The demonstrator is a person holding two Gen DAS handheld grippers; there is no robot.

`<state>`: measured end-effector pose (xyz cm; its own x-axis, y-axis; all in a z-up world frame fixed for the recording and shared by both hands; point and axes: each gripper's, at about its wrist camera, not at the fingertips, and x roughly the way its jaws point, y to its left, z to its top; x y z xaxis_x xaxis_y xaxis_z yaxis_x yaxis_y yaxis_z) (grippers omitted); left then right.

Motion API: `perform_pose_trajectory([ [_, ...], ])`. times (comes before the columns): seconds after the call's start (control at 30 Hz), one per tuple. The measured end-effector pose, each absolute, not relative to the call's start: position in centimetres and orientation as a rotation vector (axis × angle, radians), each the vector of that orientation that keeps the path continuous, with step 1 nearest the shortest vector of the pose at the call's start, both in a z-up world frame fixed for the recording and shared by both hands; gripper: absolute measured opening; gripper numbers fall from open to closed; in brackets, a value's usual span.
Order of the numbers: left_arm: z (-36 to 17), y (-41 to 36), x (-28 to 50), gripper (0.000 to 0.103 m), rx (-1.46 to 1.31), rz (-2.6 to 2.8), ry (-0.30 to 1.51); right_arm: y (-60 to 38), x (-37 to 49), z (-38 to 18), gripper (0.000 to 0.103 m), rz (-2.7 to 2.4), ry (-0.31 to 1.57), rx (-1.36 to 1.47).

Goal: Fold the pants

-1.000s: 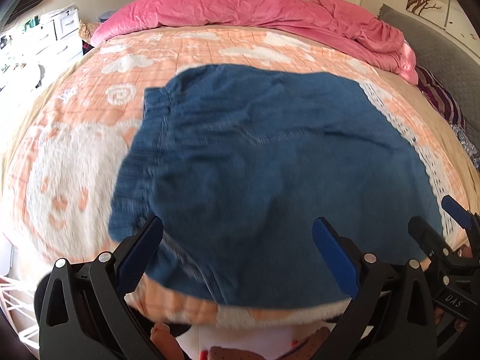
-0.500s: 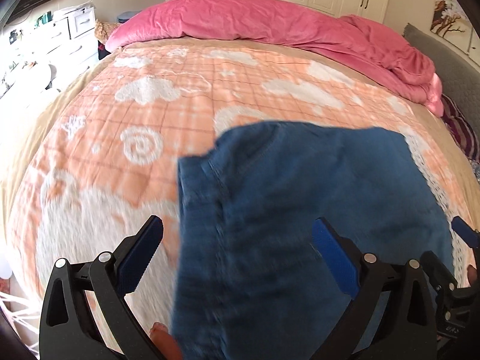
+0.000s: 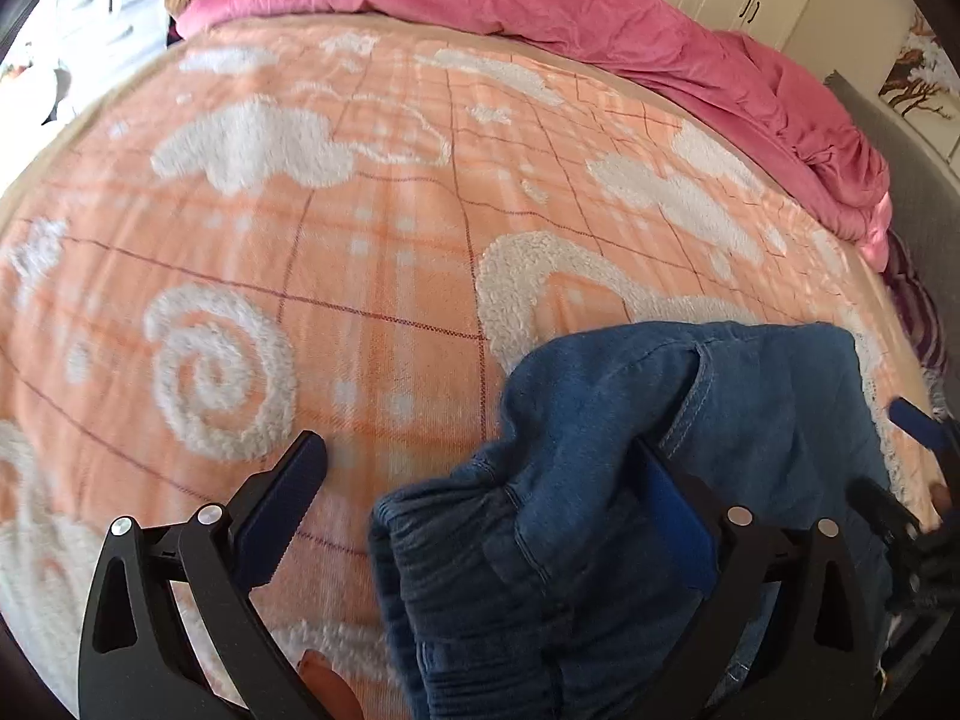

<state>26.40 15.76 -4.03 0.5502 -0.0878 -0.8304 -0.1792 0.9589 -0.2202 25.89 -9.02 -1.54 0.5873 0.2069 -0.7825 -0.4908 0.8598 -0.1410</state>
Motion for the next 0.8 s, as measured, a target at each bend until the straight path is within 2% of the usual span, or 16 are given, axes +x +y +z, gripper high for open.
perform_pose_trajectory([
  [0.03, -4.0, 15.5, 26.5, 0.097, -0.27, 0.052, 0.981, -8.6, 26.6, -1.8, 0.095, 0.425, 0.859, -0.373],
  [0.07, -3.9, 15.1, 26.6, 0.091, -0.24, 0.044, 0.973, -8.1, 27.5, -2.1, 0.095, 0.437, 0.867, -0.389],
  [0.1, -3.9, 14.6, 26.6, 0.078, -0.205, 0.033, 0.972, -7.8, 28.1, -2.4, 0.095, 0.446, 0.873, -0.396],
  [0.17, -4.1, 14.1, 26.7, 0.071, -0.162, 0.035, 0.979, -6.7, 29.5, -3.0, 0.095, 0.481, 0.885, -0.419],
  [0.2, -4.0, 13.7, 26.6, 0.062, -0.14, 0.032, 0.977, -6.3, 29.8, -3.1, 0.095, 0.494, 0.888, -0.427],
  [0.23, -4.0, 13.6, 26.6, 0.058, -0.13, 0.031, 0.973, -5.5, 30.3, -3.3, 0.095, 0.521, 0.891, -0.444],
  [0.27, -3.8, 13.6, 26.5, 0.047, -0.132, 0.021, 0.967, -4.8, 30.5, -3.4, 0.095, 0.542, 0.89, -0.462],
  [0.3, -3.8, 13.8, 26.5, 0.043, -0.139, 0.014, 0.966, -4.0, 30.7, -3.5, 0.095, 0.566, 0.888, -0.477],
  [0.47, -3.3, 14.1, 25.8, 0.032, -0.163, -0.011, 0.941, -0.7, 31.3, -4.0, 0.095, 0.695, 0.889, -0.56],
  [0.5, -3.2, 14.1, 25.8, 0.031, -0.162, -0.012, 0.937, -0.1, 31.3, -4.3, 0.092, 0.716, 0.893, -0.585],
  [0.53, -3.1, 14.0, 25.7, 0.03, -0.158, -0.013, 0.93, 0.4, 31.2, -4.8, 0.086, 0.739, 0.904, -0.611],
  [0.6, -2.7, 13.8, 25.4, 0.028, -0.149, -0.016, 0.915, 1.1, 31.0, -5.7, 0.06, 0.778, 0.924, -0.618],
  [0.63, -2.5, 13.7, 25.2, 0.027, -0.145, -0.017, 0.907, 1.2, 30.6, -5.9, 0.054, 0.807, 0.924, -0.597],
  [0.7, -2.1, 13.6, 24.9, 0.026, -0.137, -0.02, 0.887, 0.9, 29.9, -5.6, 0.024, 0.845, 0.904, -0.557],
  [0.77, -1.6, 13.5, 24.5, 0.025, -0.134, -0.022, 0.873, 0.4, 29.3, -5.1, 0.008, 0.857, 0.89, -0.517],
  [0.8, -1.4, 13.4, 24.2, 0.025, -0.131, -0.024, 0.862, 0.1, 28.8, -4.8, 0.007, 0.852, 0.878, -0.493],
])
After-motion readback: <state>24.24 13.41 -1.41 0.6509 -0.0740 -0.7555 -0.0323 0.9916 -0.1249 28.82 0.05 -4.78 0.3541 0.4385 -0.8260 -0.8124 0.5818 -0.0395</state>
